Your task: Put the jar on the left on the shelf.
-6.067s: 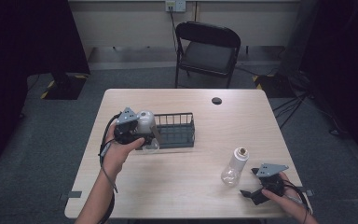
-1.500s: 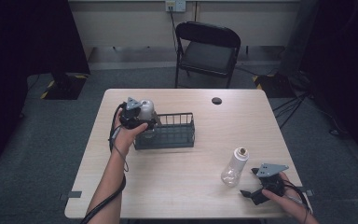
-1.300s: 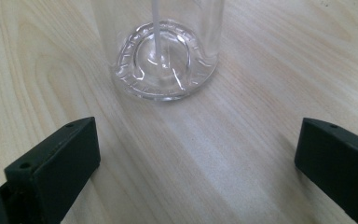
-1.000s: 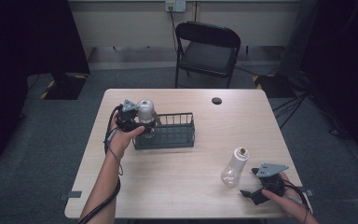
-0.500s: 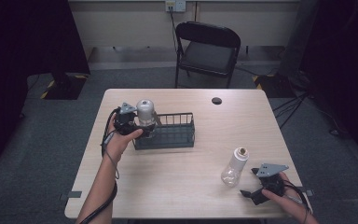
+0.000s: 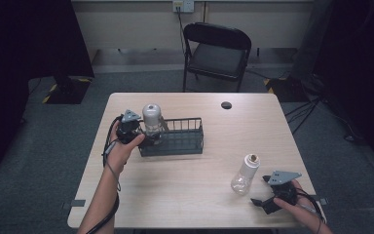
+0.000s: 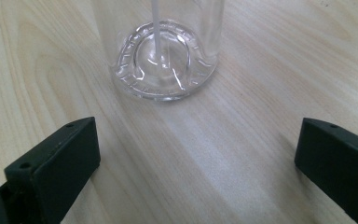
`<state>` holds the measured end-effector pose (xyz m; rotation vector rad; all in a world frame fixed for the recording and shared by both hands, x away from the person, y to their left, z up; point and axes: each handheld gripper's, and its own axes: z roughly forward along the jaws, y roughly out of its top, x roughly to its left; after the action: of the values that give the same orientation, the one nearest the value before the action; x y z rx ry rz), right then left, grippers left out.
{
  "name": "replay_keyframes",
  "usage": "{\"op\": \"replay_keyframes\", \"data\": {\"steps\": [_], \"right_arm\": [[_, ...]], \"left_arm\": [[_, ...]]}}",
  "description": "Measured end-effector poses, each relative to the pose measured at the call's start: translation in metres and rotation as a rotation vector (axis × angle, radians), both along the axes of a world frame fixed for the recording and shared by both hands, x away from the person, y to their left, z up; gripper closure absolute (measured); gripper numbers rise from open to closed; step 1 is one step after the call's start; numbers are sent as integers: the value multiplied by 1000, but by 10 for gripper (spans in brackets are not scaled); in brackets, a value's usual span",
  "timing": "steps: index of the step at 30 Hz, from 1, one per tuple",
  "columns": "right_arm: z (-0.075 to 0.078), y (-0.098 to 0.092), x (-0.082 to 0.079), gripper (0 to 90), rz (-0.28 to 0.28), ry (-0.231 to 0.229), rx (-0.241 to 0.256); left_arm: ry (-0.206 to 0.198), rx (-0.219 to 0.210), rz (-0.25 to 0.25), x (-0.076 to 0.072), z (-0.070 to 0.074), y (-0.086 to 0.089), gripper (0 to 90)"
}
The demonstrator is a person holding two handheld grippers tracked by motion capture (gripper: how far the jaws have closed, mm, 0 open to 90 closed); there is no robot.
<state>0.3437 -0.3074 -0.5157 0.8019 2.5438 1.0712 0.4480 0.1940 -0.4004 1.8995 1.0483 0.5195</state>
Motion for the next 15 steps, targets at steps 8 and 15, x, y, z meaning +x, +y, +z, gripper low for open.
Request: {"op": "replay_keyframes", "data": {"steps": [8,15], "right_arm": [[0,0,0,0,0,0,0],[0,0,0,0,0,0,0]], "left_arm": [[-6,-11,-8,-7,1,3,21],[-6,-16,-10,-11,0,5,21]]}}
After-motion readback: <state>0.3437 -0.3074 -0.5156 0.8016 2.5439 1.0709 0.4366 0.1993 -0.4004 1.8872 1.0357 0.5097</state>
